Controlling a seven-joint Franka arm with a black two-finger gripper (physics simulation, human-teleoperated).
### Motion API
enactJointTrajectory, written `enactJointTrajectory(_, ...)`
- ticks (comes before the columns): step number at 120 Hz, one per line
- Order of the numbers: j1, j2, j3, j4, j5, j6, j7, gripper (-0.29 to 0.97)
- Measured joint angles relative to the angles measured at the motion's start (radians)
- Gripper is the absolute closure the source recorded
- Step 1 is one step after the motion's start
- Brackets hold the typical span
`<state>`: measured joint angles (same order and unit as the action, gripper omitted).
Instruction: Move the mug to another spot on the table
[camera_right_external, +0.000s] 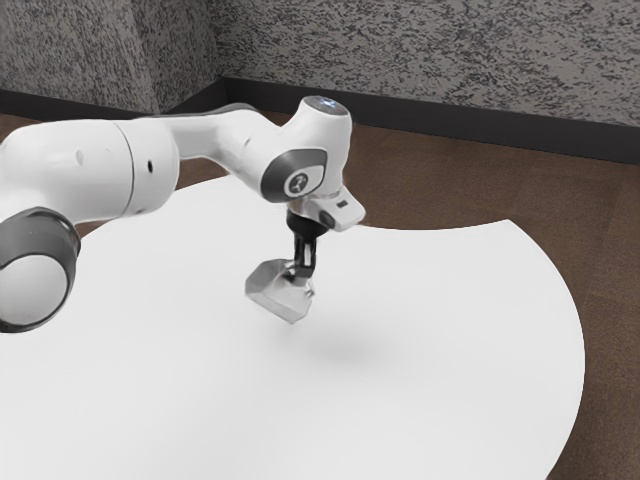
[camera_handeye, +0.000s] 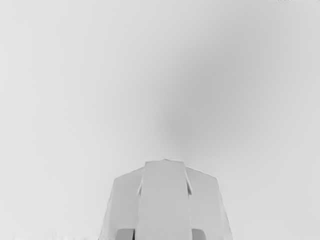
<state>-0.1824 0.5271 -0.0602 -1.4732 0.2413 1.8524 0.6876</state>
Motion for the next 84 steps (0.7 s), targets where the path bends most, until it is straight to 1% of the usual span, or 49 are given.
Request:
enactJointTrajectory(11, 0.046, 0.039, 0.0, 0.048, -0.001, -0.015, -0.086, 0.65)
enactJointTrajectory(25, 0.093, 0.053, 0.003, 0.069, -0.002, -0.031, -0.204, 0.65)
enactJointTrajectory(31, 0.112, 0.065, 0.003, 0.089, -0.014, -0.038, -0.257, 0.65)
enactJointTrajectory(40, 0.123, 0.099, 0.005, 0.145, -0.028, -0.054, -0.339, 0.65)
enactJointTrajectory(59, 0.124, 0.12, 0.029, 0.175, -0.073, -0.091, -0.521, 0.65)
enactJointTrajectory(69, 0.129, 0.179, 0.031, 0.267, -0.091, -0.146, -0.602, 0.65)
enactJointTrajectory(77, 0.137, 0.248, 0.028, 0.374, -0.099, -0.211, -0.66, 0.65)
enactJointTrajectory(84, 0.139, 0.279, 0.026, 0.421, -0.103, -0.269, -0.705, 0.65)
